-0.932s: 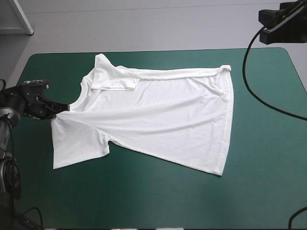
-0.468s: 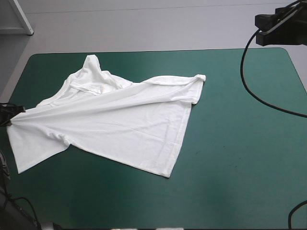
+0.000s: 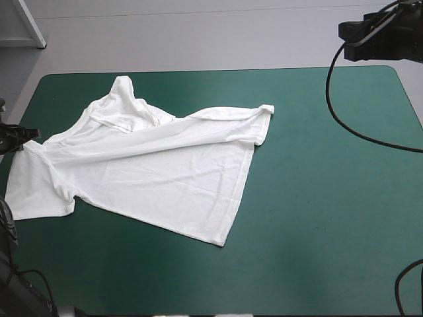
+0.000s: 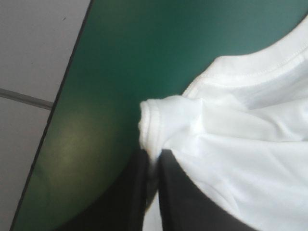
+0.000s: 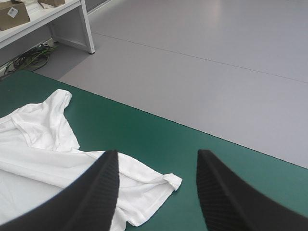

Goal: Fold the cloth

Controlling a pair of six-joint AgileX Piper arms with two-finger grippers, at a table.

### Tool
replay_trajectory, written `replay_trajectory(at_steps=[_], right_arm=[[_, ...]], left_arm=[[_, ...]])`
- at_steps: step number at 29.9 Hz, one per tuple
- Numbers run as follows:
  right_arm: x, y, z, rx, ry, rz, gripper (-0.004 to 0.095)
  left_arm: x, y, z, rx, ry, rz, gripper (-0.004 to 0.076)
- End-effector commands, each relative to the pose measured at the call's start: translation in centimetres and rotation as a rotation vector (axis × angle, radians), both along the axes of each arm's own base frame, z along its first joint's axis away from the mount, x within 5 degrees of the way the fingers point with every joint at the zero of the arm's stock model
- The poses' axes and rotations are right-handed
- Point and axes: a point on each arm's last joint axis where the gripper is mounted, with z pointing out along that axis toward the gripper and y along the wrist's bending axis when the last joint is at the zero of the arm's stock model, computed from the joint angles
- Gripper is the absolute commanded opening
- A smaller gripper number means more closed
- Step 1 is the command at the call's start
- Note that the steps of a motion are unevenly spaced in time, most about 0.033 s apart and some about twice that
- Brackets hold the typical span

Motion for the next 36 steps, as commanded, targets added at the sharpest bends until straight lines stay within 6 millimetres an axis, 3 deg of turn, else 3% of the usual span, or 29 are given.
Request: replay_trajectory(at_steps=[1,5,7,12,15,20,24,31,36], right_arm=[[-1.4,0.1,1.6,0.027,-0.106,-0.006,0.0486],[-1.7,0.1,1.8,0.027,-0.116,-0.005,0.0583],[-1.9,0.1,1.9,0.028,-0.123,-0.006,0.0612],[-2.5,0.1,2.2,0.021,-0.140,-0.014,0.0613],[-2.6,0.1,2.2,0.016,-0.140,-0.018,0.0612],[-3.2,0.0,2.3,-0.004,-0.129,-0.028,0.0602],[-4.2,-0.1,2.7,-0.028,-0.149,-0.061,0.0583],[-7.4,-0.3,3.6,-0.049,-0.188,-0.119,0.0582],[-10.1,-0.4,4.4,-0.065,-0.233,-0.173,0.0581]], left_arm=[[-0.4,-0.4,3.5,0.062,-0.075,-0.007,0.0148],[-0.9,0.0,3.4,0.065,-0.042,0.035,0.0472],[-1.3,0.3,3.9,0.049,-0.061,0.086,0.0565],[-3.8,0.6,8.6,0.089,-0.217,0.143,0.0578],[-5.3,-1.0,11.5,0.050,-0.309,0.083,0.0577],[-6.9,-6.8,15.3,-0.048,-0.414,-0.221,0.0577],[-8.1,-11.8,17.0,-0.103,-0.396,-0.428,0.0533],[-10.1,-21.7,17.3,-0.195,-0.290,-0.786,0.0507],[-11.8,-29.1,15.1,-0.279,-0.171,-1.016,0.0507]])
